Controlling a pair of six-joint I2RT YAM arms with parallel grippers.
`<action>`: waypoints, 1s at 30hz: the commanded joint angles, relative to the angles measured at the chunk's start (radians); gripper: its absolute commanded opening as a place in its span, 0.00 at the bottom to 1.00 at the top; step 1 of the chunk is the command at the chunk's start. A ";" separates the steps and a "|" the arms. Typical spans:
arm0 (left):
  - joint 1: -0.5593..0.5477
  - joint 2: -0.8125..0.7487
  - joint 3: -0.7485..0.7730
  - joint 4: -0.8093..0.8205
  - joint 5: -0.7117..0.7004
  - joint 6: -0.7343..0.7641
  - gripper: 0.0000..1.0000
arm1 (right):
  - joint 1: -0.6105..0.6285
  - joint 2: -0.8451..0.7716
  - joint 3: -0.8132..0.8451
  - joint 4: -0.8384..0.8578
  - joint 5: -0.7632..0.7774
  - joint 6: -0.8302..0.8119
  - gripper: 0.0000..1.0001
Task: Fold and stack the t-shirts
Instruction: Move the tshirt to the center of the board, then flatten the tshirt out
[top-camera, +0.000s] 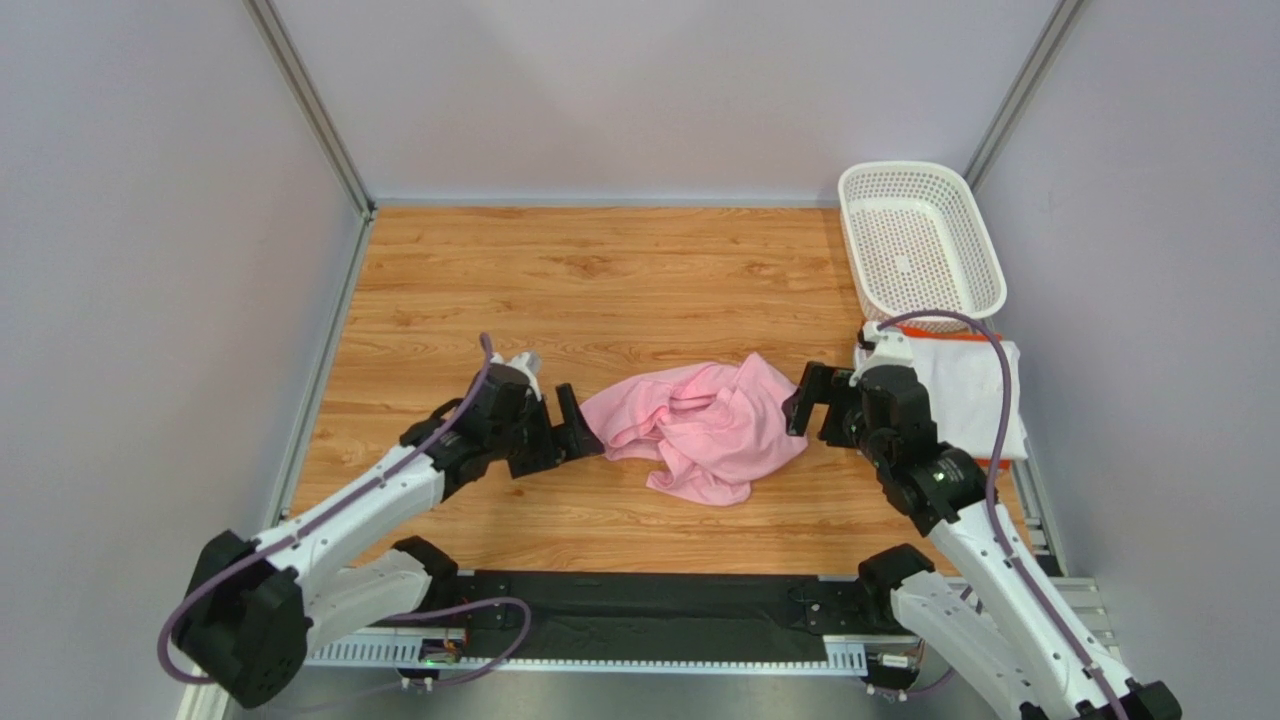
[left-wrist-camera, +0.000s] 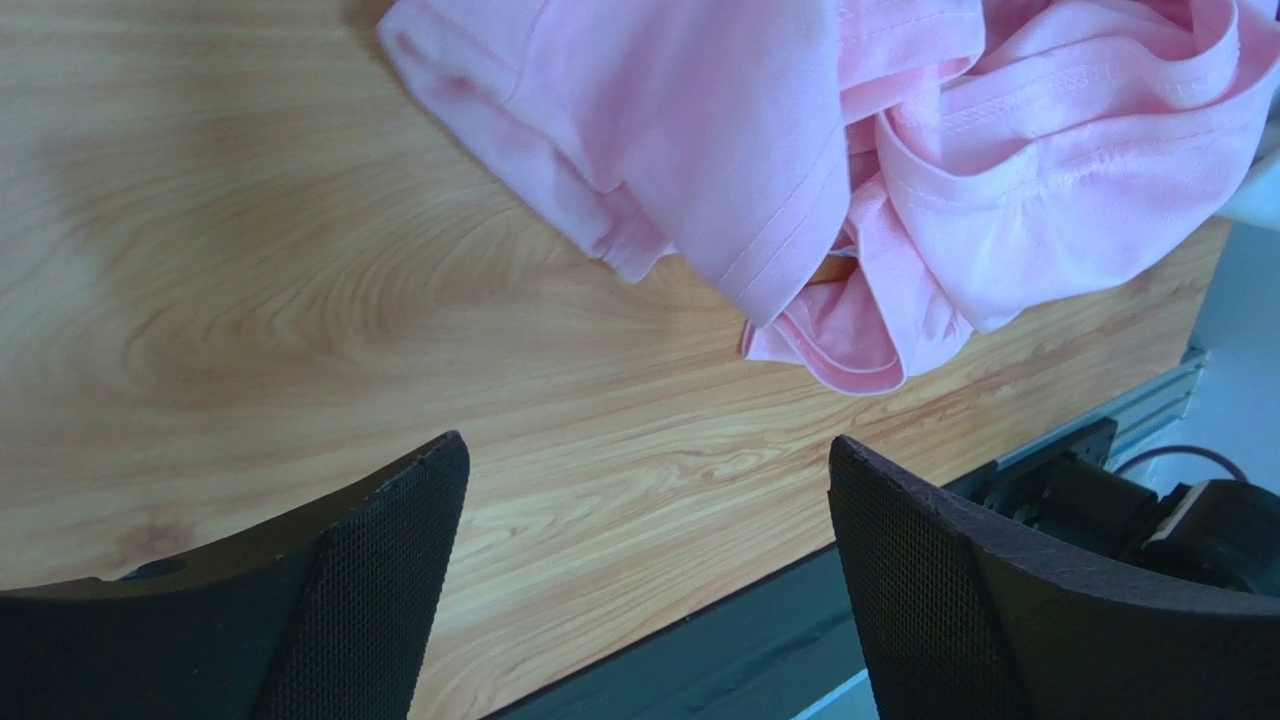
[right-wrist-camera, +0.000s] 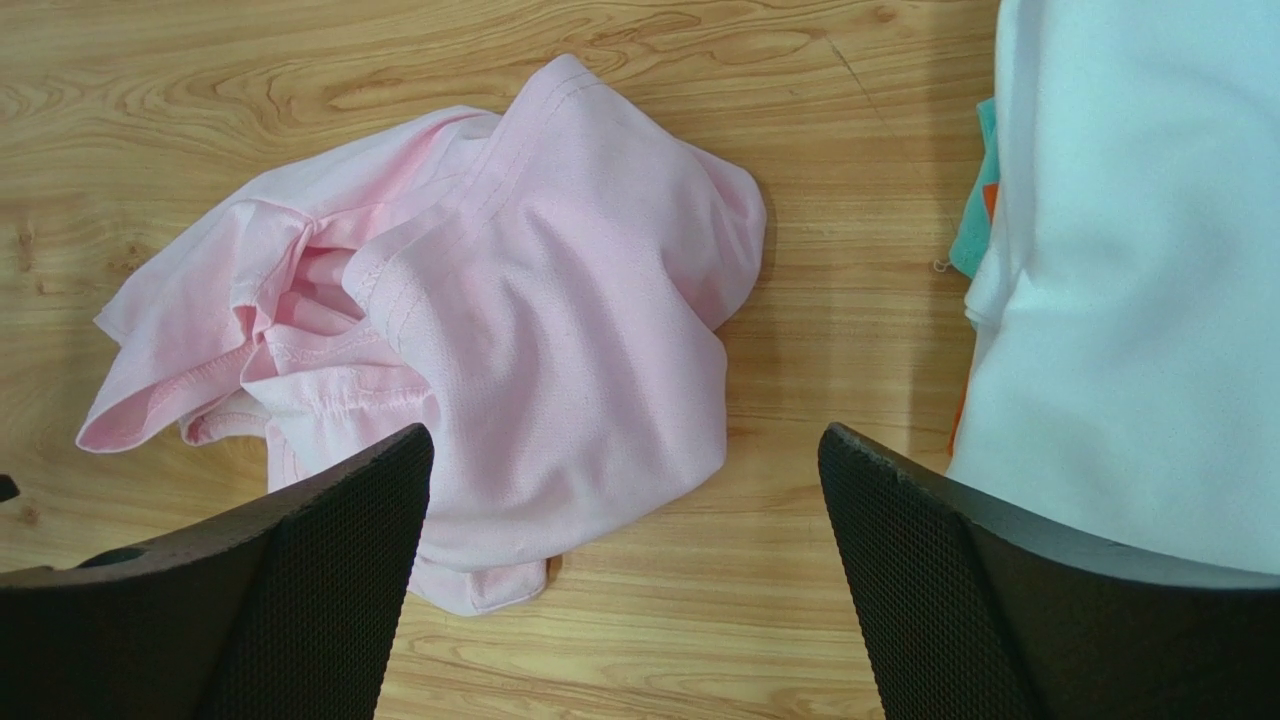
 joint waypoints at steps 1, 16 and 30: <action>-0.035 0.129 0.091 0.130 0.028 0.057 0.95 | 0.003 -0.057 -0.021 -0.031 0.044 0.030 1.00; -0.078 0.450 0.249 0.167 0.049 0.119 0.62 | 0.003 -0.065 -0.059 -0.019 0.000 0.036 1.00; -0.082 0.380 0.251 0.075 -0.090 0.140 0.00 | 0.113 -0.012 -0.028 0.064 -0.257 -0.033 1.00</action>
